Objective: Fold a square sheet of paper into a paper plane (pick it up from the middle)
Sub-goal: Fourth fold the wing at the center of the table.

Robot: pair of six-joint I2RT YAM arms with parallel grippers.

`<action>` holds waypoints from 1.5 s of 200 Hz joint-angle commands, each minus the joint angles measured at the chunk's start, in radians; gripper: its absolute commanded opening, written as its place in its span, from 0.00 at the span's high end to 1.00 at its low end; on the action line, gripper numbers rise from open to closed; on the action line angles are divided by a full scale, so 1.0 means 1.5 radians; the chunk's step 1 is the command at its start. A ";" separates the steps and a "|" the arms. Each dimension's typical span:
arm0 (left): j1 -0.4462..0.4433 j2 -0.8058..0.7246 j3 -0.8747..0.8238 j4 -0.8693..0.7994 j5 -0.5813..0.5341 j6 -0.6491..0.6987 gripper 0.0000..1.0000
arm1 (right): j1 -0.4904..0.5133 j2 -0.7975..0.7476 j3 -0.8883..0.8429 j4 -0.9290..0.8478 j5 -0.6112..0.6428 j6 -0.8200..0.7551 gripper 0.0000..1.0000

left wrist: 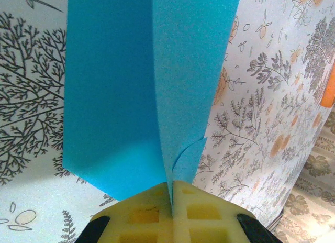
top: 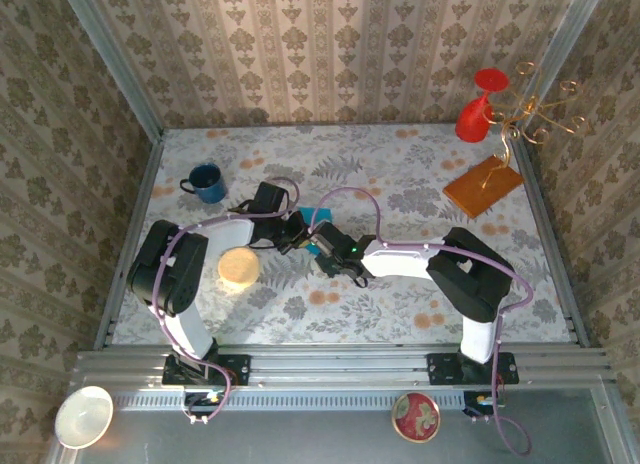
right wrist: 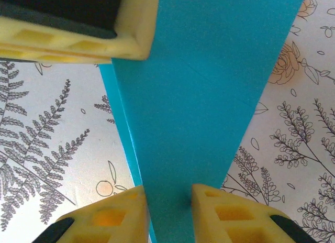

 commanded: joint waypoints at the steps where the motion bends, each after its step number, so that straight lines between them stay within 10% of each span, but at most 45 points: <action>1: -0.005 -0.019 0.013 -0.020 0.004 -0.006 0.95 | 0.004 0.016 0.012 -0.003 0.034 -0.012 0.71; 300: 0.013 0.000 0.014 -0.026 0.001 0.007 0.94 | 0.005 0.009 0.023 -0.005 0.011 -0.025 0.68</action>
